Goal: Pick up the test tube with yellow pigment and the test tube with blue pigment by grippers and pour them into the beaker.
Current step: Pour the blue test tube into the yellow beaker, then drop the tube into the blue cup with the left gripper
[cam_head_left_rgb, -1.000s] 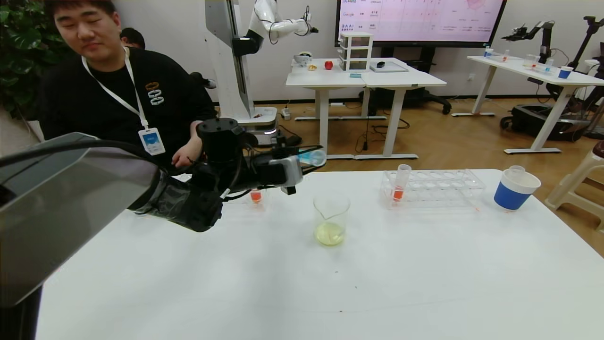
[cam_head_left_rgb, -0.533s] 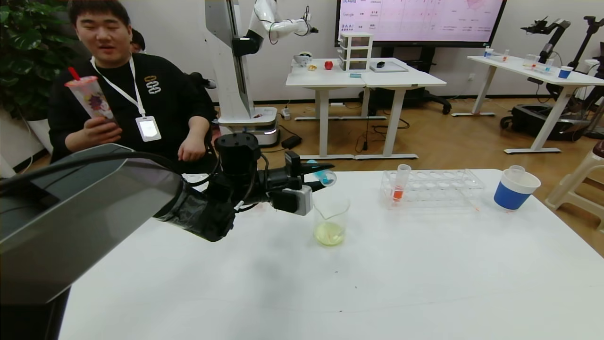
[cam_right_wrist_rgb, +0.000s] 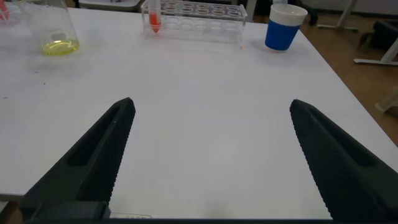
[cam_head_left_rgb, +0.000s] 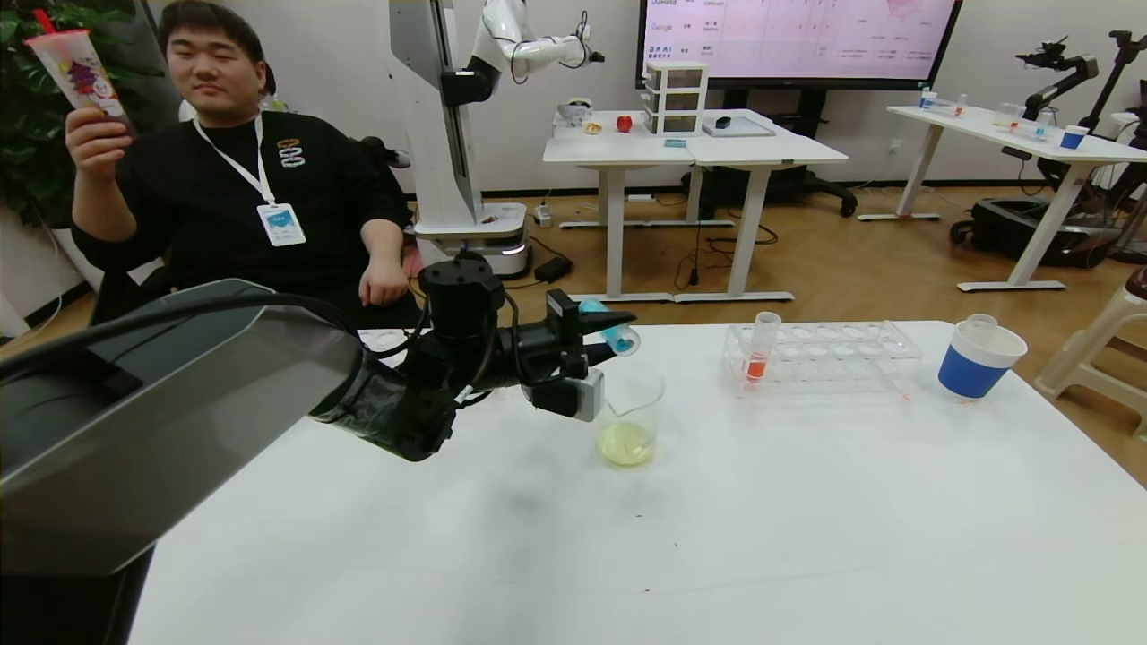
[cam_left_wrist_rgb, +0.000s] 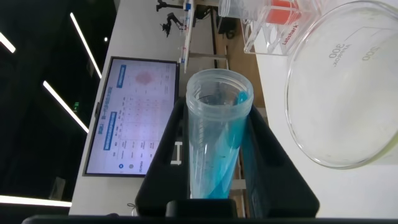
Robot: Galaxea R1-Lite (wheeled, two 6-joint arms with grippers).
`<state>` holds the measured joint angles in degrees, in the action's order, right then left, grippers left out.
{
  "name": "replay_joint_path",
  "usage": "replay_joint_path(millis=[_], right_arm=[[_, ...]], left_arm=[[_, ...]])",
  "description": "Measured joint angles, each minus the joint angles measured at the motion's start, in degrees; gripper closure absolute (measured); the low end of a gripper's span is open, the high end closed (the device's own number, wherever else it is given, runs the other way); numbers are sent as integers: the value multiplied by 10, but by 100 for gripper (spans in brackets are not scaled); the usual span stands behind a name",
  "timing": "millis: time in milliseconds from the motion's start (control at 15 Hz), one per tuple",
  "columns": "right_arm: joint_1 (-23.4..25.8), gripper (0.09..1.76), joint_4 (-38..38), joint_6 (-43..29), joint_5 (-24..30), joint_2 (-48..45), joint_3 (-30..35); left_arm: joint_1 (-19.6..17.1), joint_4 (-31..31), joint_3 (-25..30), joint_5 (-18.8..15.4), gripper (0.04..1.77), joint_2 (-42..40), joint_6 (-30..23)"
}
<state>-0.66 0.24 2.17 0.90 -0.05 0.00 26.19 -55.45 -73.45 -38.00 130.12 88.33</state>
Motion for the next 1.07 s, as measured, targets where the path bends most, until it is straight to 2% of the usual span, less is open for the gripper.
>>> replay_joint_path(millis=[267,467,867,1067], right_arm=[[0,11,0,0,0,0,0],[0,11,0,0,0,0,0],[0,11,0,0,0,0,0],[0,11,0,0,0,0,0]], left_arm=[[1,0,0,8,132,0,47],[1,-1,6,26,132,0,84],[-4,0,12,40,132,0,185],[-1,0,12,43,132,-2,217]])
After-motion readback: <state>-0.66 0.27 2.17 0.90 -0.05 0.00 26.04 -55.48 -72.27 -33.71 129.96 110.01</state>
